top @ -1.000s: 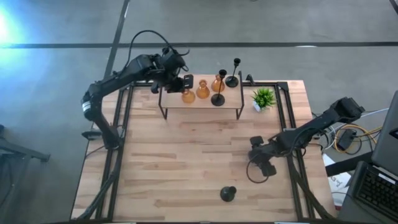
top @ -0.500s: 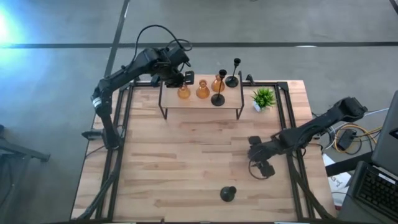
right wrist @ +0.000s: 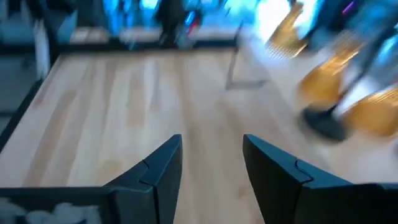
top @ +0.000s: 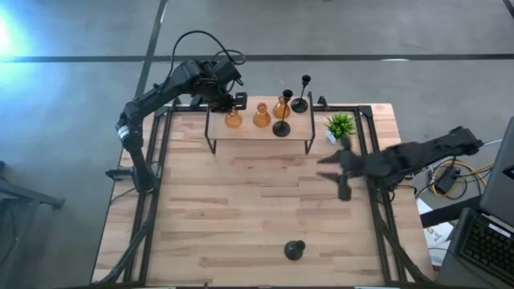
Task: Pick & Place candle stick holders
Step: Put the yellow glass candle holder on the shelf
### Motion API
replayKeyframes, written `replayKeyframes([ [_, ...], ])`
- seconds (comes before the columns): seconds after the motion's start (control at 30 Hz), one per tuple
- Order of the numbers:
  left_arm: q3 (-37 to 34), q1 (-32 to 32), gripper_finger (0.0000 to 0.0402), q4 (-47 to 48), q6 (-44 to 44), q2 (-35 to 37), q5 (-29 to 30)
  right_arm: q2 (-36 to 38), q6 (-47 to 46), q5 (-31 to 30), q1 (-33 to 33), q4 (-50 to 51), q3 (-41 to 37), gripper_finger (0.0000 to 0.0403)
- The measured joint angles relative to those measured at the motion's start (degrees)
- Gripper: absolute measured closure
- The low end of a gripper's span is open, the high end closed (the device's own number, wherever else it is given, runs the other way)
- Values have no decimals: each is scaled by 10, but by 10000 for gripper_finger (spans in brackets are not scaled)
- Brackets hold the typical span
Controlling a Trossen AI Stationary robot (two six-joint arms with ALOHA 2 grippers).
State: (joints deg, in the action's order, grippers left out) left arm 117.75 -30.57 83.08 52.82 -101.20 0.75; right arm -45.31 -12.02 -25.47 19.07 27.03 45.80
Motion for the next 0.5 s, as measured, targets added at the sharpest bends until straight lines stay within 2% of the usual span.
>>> replayKeyframes([
  [0.1, 0, -1, 375, -1, 0, 2, 0, 41, 52, -39, 0, 14, 24, 252],
  [0.23, 0, -1, 375, -1, 2, 2, 0, 103, 100, -88, 0, 20, 16, 280],
  [0.5, 0, -3, 375, -18, 38, 2, 4, 231, 141, -93, 0, 16, -54, 342],
])
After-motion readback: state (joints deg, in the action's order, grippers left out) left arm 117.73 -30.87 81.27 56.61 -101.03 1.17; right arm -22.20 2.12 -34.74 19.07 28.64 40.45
